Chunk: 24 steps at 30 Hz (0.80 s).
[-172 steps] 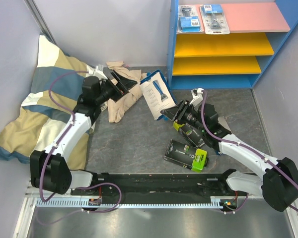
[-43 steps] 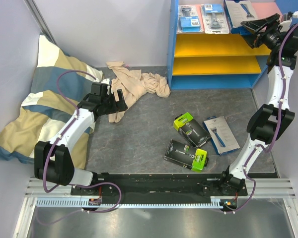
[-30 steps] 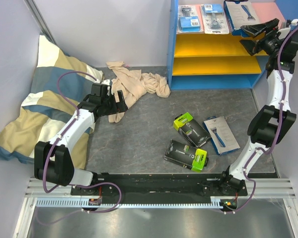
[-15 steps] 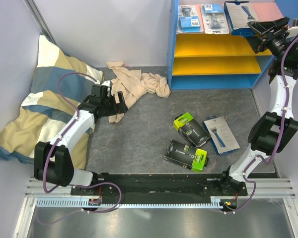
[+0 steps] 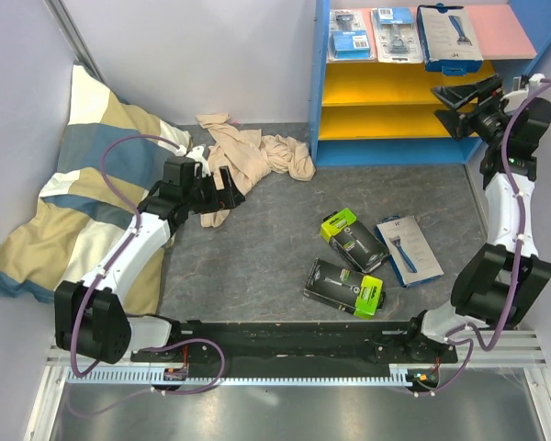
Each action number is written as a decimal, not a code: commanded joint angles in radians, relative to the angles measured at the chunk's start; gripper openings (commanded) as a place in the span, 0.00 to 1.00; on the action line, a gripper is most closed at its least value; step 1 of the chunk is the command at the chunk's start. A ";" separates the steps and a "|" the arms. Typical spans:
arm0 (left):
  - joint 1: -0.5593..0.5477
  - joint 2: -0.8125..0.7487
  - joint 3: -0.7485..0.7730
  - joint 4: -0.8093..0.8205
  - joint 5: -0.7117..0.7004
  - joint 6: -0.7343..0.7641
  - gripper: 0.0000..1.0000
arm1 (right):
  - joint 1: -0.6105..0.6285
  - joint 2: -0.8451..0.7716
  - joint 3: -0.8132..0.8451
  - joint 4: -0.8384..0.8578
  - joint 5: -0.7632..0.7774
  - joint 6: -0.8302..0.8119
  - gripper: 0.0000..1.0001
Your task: Place and organize the shaving razors onto the shelf
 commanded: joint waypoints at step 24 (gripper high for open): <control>-0.436 0.327 0.193 0.530 0.300 -0.329 1.00 | 0.095 -0.229 -0.514 -0.410 0.637 -0.580 0.98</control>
